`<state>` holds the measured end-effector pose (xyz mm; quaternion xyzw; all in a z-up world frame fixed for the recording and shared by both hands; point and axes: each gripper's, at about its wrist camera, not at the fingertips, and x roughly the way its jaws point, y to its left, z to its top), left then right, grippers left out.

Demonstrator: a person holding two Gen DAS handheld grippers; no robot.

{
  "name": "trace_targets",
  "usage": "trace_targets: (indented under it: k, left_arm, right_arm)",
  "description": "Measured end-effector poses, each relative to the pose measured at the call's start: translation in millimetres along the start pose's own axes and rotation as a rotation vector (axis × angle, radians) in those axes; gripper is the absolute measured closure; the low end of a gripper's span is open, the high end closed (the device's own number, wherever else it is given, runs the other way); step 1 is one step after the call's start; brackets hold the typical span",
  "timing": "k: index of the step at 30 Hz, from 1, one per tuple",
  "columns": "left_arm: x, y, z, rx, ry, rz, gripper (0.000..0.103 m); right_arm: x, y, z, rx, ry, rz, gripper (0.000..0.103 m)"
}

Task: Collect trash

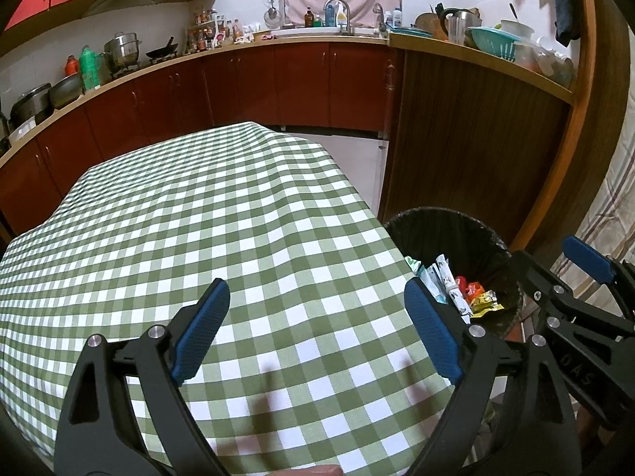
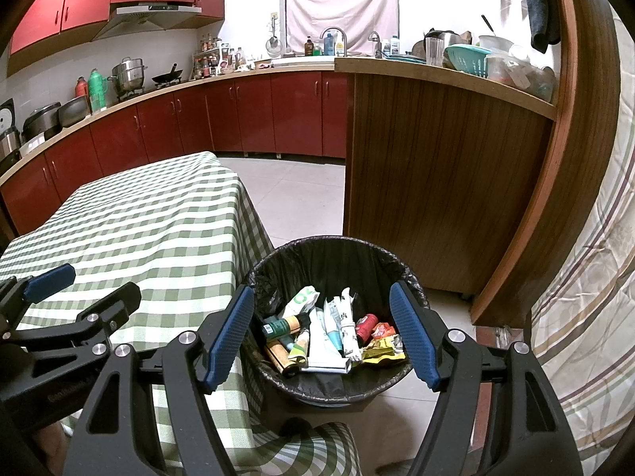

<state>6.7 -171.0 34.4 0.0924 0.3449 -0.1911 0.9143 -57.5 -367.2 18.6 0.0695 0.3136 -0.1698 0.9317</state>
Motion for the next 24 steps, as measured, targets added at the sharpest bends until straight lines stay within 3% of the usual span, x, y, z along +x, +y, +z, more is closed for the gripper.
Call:
trace_targets:
  k: [11,24]
  left_arm:
    - [2.4,2.0,-0.6,-0.009,0.012,-0.012,0.012]
    - [3.7,27.3,1.0,-0.052,0.03,0.03,0.009]
  right_arm:
    - [-0.5,2.7,-1.4,-0.006,0.002,0.0,0.034]
    - [4.0,7.8,-1.6,-0.026,0.006,0.016,0.031]
